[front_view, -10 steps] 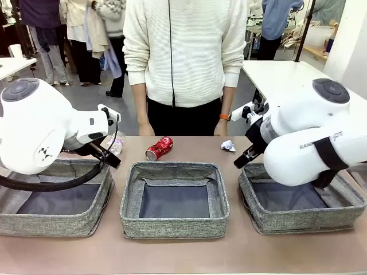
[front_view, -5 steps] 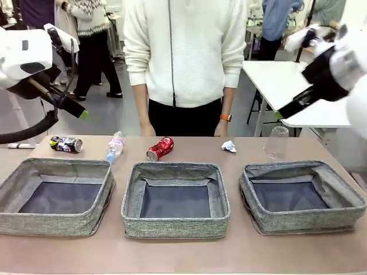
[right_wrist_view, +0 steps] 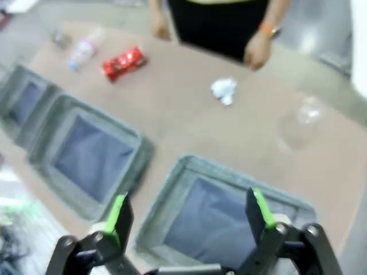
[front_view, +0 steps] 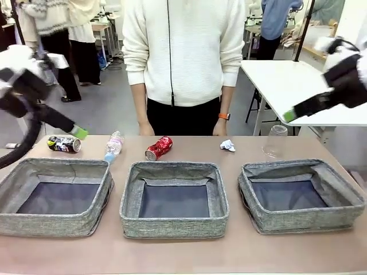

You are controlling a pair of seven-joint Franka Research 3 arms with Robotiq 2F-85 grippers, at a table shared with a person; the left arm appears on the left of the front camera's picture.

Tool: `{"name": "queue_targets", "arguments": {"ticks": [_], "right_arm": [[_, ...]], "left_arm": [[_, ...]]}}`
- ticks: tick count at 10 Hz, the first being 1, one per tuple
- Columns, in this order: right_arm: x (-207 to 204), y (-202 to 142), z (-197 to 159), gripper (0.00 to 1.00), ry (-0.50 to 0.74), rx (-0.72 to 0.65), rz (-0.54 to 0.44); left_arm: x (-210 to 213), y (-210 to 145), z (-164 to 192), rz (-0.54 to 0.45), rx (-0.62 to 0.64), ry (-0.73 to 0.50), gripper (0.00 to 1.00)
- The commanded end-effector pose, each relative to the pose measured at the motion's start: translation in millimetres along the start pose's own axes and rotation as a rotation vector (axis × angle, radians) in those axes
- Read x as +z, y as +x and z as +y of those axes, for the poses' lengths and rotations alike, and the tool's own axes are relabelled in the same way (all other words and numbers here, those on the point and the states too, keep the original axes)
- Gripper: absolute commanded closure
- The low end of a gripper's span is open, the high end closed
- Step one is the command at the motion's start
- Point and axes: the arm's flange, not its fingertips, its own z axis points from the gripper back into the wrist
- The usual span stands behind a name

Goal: Sort the waste into the appropriate baskets.
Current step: Pick up the waste item pointed out by the person.

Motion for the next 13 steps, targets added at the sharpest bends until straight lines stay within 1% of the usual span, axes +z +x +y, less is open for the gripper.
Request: {"name": "queue_targets", "arguments": {"ticks": [1,2,3,4,5,6,7,8,13], "right_arm": [[29.4,-69.3,-66.1,0.00,0.396,-0.485,-0.114],[38.4,-91.6,-95.9,0.00,0.473,-0.675,-0.146],[42.7,-111.6,-120.9,0.00,0.538,-0.785,-0.205],[44.1,-127.8,-140.2,0.00,0.622,-0.843,-0.287],[42.8,-136.3,-152.8,0.00,0.664,-0.888,-0.355],[40.9,-138.3,-157.2,0.00,0.675,-0.918,-0.414],[39.8,-138.5,-159.3,0.00,0.669,-0.959,-0.477],[53.8,-151.8,-160.0,0.00,0.620,-0.801,-0.287],[53.8,-151.8,-160.0,0.00,0.620,-0.801,-0.287]], "left_arm": [[41.8,-39.2,57.5,-0.001,0.232,-0.500,0.00],[52.7,-65.2,76.9,-0.091,0.288,-0.588,0.00],[65.7,-89.5,99.3,-0.251,0.354,-0.655,0.00],[74.5,-110.9,114.3,-0.380,0.409,-0.684,0.00],[76.3,-129.0,126.2,-0.452,0.454,-0.711,0.00],[71.3,-140.3,134.8,-0.443,0.540,-0.690,0.00],[60.1,-146.8,141.6,-0.311,0.686,-0.600,0.00],[91.2,-150.1,124.7,-0.446,0.450,-0.705,0.00],[91.2,-150.1,124.7,-0.446,0.450,-0.705,0.00]]}}
